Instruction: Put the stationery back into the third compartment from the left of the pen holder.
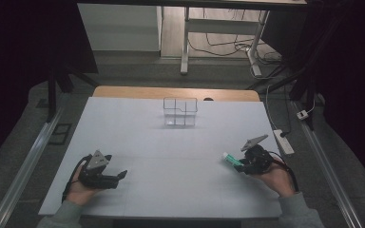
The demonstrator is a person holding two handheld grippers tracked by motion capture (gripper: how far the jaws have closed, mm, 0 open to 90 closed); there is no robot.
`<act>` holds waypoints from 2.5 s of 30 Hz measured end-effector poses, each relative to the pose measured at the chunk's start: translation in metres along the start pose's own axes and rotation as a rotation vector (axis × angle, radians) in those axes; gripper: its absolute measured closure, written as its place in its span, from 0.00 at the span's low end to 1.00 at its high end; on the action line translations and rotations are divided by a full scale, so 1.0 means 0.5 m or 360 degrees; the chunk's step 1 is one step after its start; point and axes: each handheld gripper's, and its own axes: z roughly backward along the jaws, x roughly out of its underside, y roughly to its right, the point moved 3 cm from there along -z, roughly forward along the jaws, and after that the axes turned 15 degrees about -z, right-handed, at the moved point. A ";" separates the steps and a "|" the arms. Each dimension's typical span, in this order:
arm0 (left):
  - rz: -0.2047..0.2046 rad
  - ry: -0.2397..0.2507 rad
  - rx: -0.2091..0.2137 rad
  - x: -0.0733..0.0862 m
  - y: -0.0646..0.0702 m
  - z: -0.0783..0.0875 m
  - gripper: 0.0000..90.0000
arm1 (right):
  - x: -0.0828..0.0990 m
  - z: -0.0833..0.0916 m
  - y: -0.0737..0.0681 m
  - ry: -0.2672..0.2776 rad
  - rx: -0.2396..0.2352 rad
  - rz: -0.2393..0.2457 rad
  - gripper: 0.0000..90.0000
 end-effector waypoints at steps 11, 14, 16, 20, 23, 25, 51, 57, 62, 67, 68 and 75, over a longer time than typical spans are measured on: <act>-0.0019 0.0006 -0.0008 -0.004 0.002 0.000 0.17 | -0.012 0.008 -0.014 0.0083 -0.0067 -0.0012 0.72; -0.0022 0.0007 -0.0009 -0.005 0.003 0.000 0.18 | -0.014 0.009 -0.017 0.0097 -0.0089 -0.0019 0.72; -0.0025 0.0004 -0.0011 -0.006 0.003 -0.001 0.17 | -0.016 0.008 -0.020 0.0106 -0.0106 -0.0014 0.72; -0.0038 0.0014 -0.0017 -0.009 0.005 -0.001 0.17 | -0.020 0.005 -0.029 0.0109 -0.0122 -0.0002 0.72; -0.0043 0.0012 -0.0020 -0.010 0.005 -0.002 0.17 | -0.023 0.004 -0.035 0.0117 -0.0134 0.0001 0.72; -0.0044 0.0008 -0.0021 -0.011 0.005 -0.003 0.17 | -0.025 0.004 -0.039 0.0127 -0.0146 -0.0002 0.72; -0.0126 -0.0002 -0.0013 -0.067 0.011 -0.029 0.19 | -0.054 -0.011 -0.084 0.0169 -0.0232 0.0033 0.72; -0.0157 0.0001 -0.0009 -0.084 0.014 -0.041 0.19 | -0.067 -0.012 -0.098 0.0189 -0.0258 0.0038 0.72; -0.0191 0.0006 -0.0004 -0.103 0.019 -0.050 0.19 | -0.079 -0.012 -0.120 0.0208 -0.0303 0.0048 0.72; -0.0234 0.0001 -0.0003 -0.120 0.027 -0.060 0.20 | -0.090 -0.017 -0.134 0.0209 -0.0324 0.0055 0.72; -0.0243 0.0001 0.0002 -0.123 0.030 -0.063 0.20 | -0.092 -0.018 -0.136 0.0209 -0.0327 0.0066 0.72; -0.0298 -0.0019 0.0009 -0.137 0.043 -0.078 0.19 | -0.101 -0.024 -0.144 0.0218 -0.0381 0.0032 0.72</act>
